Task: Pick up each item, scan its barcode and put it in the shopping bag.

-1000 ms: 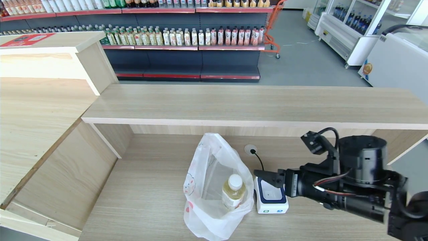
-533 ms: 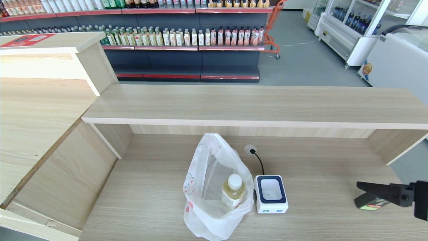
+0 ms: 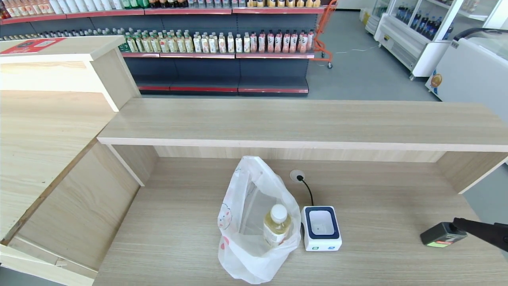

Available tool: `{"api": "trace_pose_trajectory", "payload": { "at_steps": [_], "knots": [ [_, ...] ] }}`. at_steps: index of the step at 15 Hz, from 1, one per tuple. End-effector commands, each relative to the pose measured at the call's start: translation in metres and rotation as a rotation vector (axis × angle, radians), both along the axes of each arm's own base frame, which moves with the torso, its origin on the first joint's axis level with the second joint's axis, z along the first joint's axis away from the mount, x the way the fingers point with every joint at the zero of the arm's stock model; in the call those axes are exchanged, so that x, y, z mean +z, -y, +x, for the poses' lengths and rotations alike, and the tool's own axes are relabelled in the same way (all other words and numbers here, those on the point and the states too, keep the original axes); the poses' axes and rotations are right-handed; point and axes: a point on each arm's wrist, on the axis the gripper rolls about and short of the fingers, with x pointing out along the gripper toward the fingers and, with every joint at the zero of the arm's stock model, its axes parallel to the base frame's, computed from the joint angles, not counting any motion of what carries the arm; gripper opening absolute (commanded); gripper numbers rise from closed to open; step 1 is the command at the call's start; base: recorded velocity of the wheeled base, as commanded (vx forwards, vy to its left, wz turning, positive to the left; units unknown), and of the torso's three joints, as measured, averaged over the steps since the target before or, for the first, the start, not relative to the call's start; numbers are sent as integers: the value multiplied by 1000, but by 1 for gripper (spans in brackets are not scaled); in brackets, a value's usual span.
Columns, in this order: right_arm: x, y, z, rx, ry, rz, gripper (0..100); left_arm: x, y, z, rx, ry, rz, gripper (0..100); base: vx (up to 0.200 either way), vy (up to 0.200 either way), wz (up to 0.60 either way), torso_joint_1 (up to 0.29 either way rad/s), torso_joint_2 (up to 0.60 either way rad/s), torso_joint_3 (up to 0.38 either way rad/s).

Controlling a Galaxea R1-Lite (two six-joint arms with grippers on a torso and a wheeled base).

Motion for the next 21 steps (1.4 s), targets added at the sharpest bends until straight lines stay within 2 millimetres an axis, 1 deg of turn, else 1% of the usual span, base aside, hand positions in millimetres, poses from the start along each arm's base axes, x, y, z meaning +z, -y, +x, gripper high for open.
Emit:
{"api": "trace_pose_trajectory", "payload": {
  "at_steps": [1, 3, 6, 7, 8, 10, 11, 12, 15, 17, 19, 21],
  "knots": [
    [-7, 6, 6, -71, -46, -6, 100, 0, 0, 0, 0, -1, -1, 100, -200, 0, 0, 22, 7, 2],
    [-11, 10, 13, -125, -87, -13, 100, 0, 0, 0, 0, 1, -1, 100, -200, 0, 0, -12, -2, 0],
    [-15, 15, 22, -168, -132, -19, 100, 0, 0, 0, 0, 1, -2, 100, 0, 0, 0, 0, 0, 0],
    [-17, 18, 25, -187, -150, -27, 100, 0, 0, 0, 0, 1, -1, 100, 0, -200, 0, 7, -2, 2],
    [-21, 25, 29, -218, -179, -69, 100, 0, 0, 0, 0, -1, 2, 100, 0, -200, 0, -12, -12, -7],
    [-33, 53, 35, -306, -297, -251, 100, 0, 0, 0, 0, 1, 1, 100, 0, -200, 0, 10, 2, -5],
    [-38, 66, 39, -306, -347, -328, 100, 0, 0, 0, 0, 1, 1, 100, 0, -200, 0, 12, 2, 2],
    [-41, 76, 44, -298, -376, -375, 100, 0, 0, 0, 0, 1, 1, 100, 0, -200, 0, 12, 7, -2],
    [-50, 91, 69, -256, -378, -461, 100, 0, 0, 0, 0, 1, 1, 100, 0, -200, 0, 2, 2, 1],
    [-58, 99, 82, -229, -397, -512, 100, 0, 0, 0, 0, -1, 1, 100, 0, -200, 0, 2, 2, 7],
    [-65, 103, 89, -191, -424, -538, 100, 0, 0, 0, 0, -1, 2, 100, 0, -200, 0, 2, 5, 2],
    [-75, 107, 96, -114, -467, -590, 100, 0, 0, 0, 0, 1, 2, 100, 0, -200, 0, 0, 2, 5]
  ]
}}
